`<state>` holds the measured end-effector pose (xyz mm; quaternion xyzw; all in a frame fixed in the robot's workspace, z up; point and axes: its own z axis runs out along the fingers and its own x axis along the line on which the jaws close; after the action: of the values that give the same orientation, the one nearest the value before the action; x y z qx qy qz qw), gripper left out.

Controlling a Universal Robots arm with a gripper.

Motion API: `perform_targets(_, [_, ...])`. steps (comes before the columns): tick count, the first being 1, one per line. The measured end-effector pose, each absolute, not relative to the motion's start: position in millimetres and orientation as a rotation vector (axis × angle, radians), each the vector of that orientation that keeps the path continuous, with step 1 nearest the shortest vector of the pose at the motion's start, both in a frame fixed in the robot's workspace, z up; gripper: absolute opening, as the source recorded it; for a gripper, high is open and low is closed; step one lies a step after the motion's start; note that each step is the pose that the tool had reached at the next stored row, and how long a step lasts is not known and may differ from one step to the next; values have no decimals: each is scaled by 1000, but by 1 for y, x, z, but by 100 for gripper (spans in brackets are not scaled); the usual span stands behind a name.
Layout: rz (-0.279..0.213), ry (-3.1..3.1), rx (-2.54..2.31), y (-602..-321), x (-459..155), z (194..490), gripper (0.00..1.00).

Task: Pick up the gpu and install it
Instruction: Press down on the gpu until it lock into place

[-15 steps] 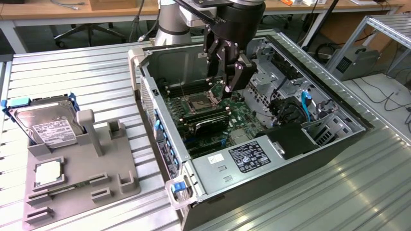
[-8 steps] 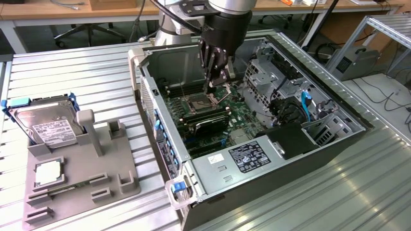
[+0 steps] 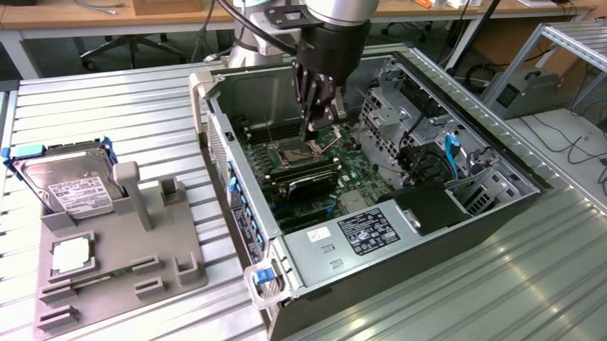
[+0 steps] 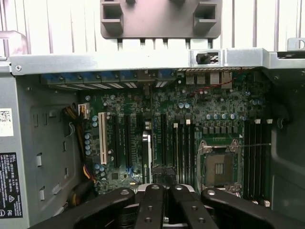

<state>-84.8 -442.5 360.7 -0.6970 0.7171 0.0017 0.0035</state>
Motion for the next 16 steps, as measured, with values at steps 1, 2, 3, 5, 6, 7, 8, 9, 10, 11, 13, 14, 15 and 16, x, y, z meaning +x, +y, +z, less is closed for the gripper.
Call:
perform_targets(1, [5,2248,-2185,-442,-85,357,11])
perform_targets(2, [5,2248,-2185,-442,-85,356,11])
perform_targets(3, [5,2248,-2185,-442,-85,354,11])
perform_targets(5, [5,2248,-2185,-442,-85,350,11])
perform_targets(6, [5,2248,-2185,-442,-85,348,11])
perform_targets(7, [5,2248,-2185,-442,-85,347,11])
perform_targets(8, [5,2248,-2184,-442,-85,346,11])
perform_targets(9, [5,2248,-2184,-442,-85,345,11])
perform_targets(10, [5,2249,-2184,-442,-85,344,11])
perform_targets(11, [5,2249,-2184,-442,-85,344,11])
perform_targets(13, [6,2249,-2184,-442,-85,344,11])
perform_targets(14, [5,2249,-2184,-441,-86,343,11])
perform_targets(15, [5,2249,-2184,-440,-86,343,11])
perform_targets(16, [5,2249,-2184,-439,-86,341,11])
